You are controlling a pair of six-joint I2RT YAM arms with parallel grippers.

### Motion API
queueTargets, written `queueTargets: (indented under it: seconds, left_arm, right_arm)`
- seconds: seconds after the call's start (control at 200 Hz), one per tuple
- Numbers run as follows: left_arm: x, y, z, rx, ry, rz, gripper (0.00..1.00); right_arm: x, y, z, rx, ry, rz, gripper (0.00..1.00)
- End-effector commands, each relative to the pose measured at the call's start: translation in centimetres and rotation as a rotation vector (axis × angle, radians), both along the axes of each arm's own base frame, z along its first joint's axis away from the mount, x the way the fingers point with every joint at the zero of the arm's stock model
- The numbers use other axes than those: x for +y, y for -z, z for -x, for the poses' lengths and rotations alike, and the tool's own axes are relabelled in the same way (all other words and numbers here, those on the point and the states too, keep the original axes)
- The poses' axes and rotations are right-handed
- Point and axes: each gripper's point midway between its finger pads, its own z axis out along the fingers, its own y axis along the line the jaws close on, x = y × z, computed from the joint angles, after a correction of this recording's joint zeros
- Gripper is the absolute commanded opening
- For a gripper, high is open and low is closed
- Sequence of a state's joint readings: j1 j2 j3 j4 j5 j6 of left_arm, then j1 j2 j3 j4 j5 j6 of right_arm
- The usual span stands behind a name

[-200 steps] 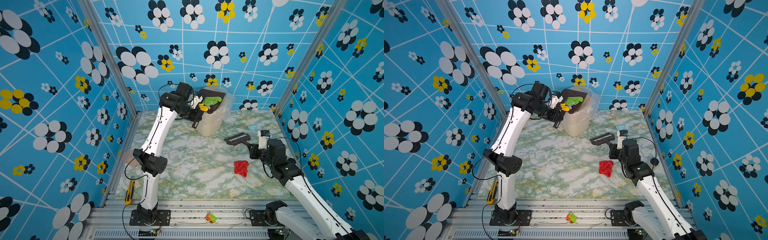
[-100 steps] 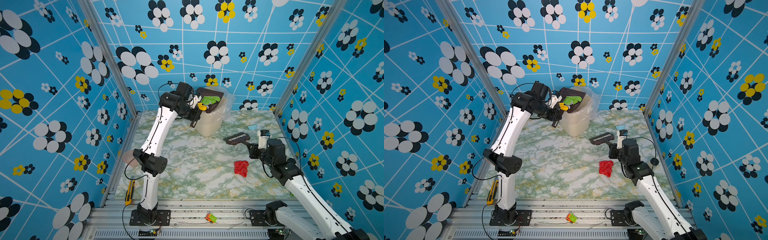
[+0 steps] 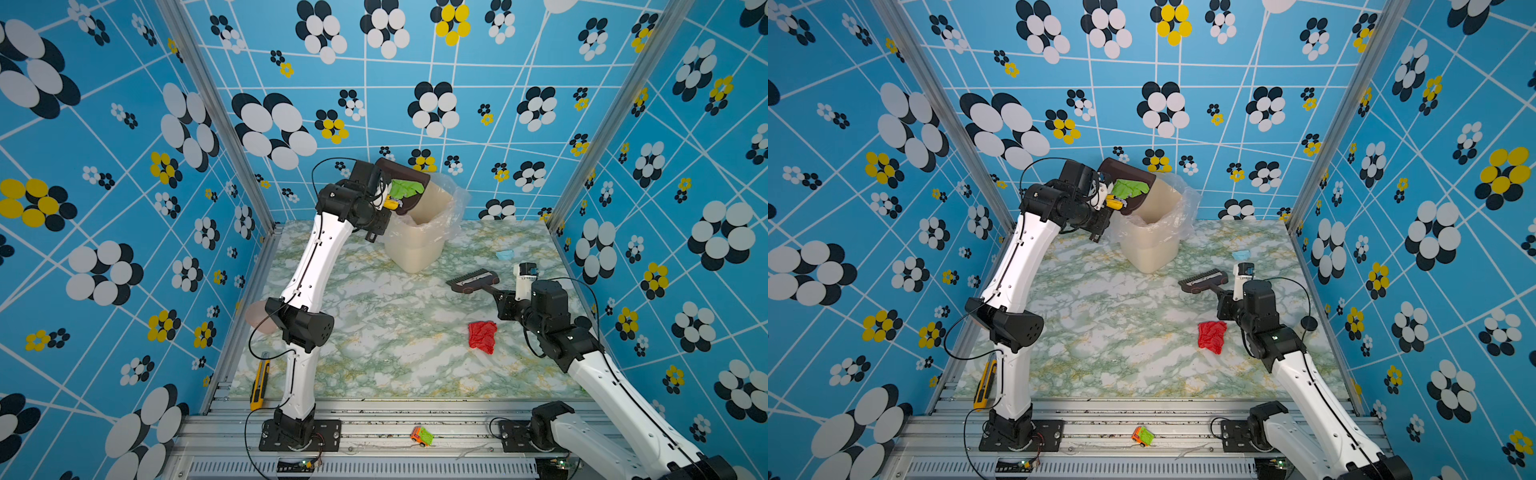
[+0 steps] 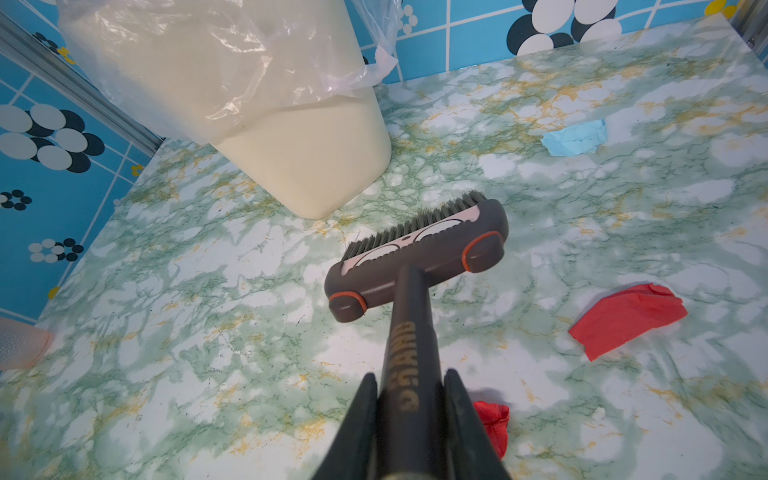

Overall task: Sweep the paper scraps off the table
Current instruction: 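Carry the dustpan with the left gripper up over the cream bin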

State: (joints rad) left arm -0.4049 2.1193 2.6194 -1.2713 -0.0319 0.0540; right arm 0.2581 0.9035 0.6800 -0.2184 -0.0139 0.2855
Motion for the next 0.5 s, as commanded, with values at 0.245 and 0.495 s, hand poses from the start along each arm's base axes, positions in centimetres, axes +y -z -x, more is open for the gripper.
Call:
queueTargets:
  seconds: [0.245,0.495]
  left_arm:
    - [3.1,-0.8,-2.9,-0.128,-0.083,-0.194,0.00]
    - [3.7,-0.8,-3.8,-0.170,-0.078,-0.305,0.00]
  right_arm:
    - [0.4,-1.4,-0.8,-0.065,-0.002,-0.045,0.00]
    - [0.6,-1.0,-1.2,-0.058,-0.004,-0.058,0.00]
